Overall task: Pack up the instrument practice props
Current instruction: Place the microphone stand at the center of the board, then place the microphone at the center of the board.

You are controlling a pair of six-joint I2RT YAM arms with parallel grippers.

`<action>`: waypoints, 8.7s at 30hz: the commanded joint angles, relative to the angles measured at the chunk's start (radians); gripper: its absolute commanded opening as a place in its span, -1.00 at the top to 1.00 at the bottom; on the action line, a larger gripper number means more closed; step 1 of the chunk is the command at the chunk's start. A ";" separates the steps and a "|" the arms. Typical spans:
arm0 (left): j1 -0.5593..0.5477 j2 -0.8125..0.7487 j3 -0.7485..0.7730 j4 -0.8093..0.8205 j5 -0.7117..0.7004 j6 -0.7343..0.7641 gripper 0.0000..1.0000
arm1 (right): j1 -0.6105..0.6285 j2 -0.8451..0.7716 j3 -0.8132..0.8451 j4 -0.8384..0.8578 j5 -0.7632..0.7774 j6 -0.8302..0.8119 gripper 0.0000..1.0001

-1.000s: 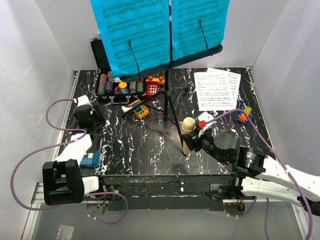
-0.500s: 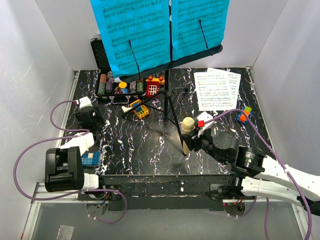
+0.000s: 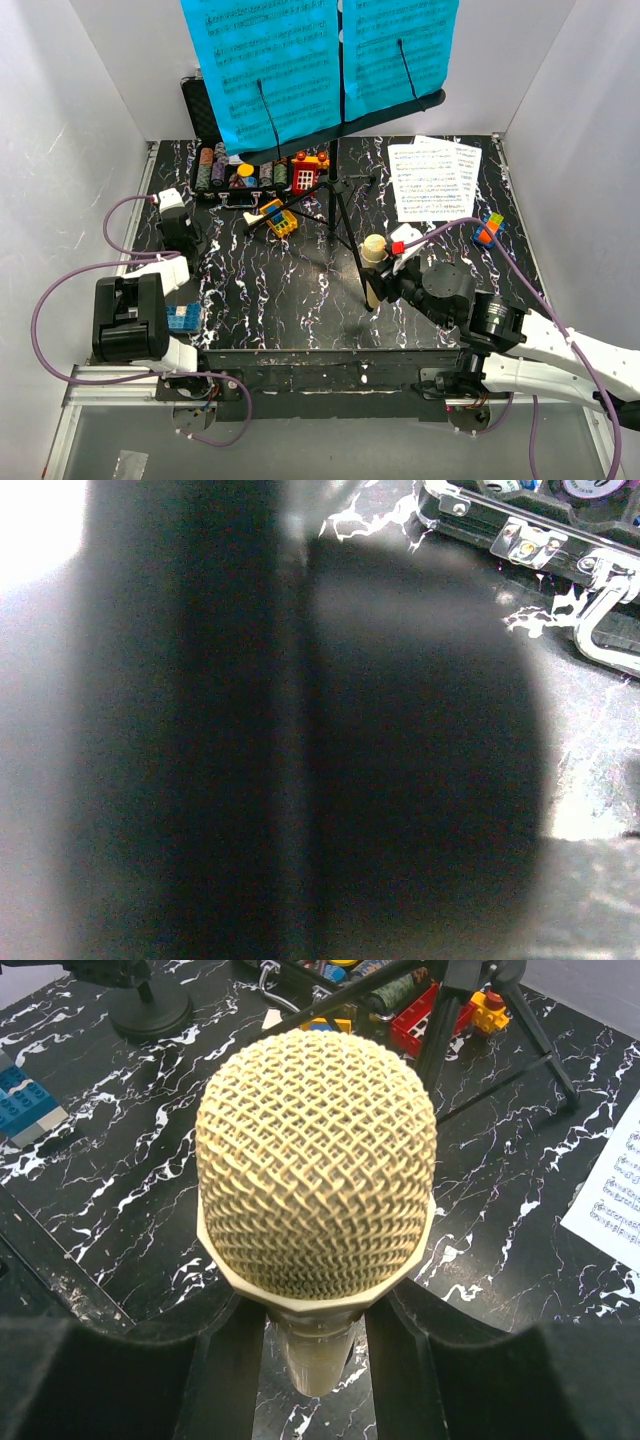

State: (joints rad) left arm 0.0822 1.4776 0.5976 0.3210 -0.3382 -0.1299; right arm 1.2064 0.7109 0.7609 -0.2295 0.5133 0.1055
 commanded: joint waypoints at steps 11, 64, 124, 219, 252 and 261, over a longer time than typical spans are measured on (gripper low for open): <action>-0.001 -0.099 0.024 -0.072 -0.163 0.107 1.00 | 0.004 -0.010 0.008 0.079 -0.009 0.000 0.97; -0.249 -0.838 0.096 -0.884 0.632 -0.568 -0.86 | -0.046 0.360 0.247 -0.025 -0.491 0.229 0.97; -0.726 -0.690 -0.231 -0.058 0.872 -0.682 1.00 | -0.419 0.569 0.331 0.064 -1.024 0.585 -0.62; -0.282 -0.229 -0.117 -0.930 -0.139 -1.544 -0.17 | -0.444 0.125 0.034 -0.183 -0.800 0.415 -0.75; -0.868 -0.485 -0.027 -0.017 0.169 -0.369 -0.96 | -0.519 0.050 0.031 -0.093 -0.518 0.460 -0.97; -0.869 -0.450 0.082 0.015 0.217 -0.215 -0.96 | -0.553 0.189 -0.020 0.088 -0.302 0.392 -0.80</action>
State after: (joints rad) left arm -0.7815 1.1156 0.6525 0.2546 -0.1406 -0.4370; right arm 0.6670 0.8543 0.7944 -0.3321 0.0933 0.5331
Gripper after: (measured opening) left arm 0.981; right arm 0.927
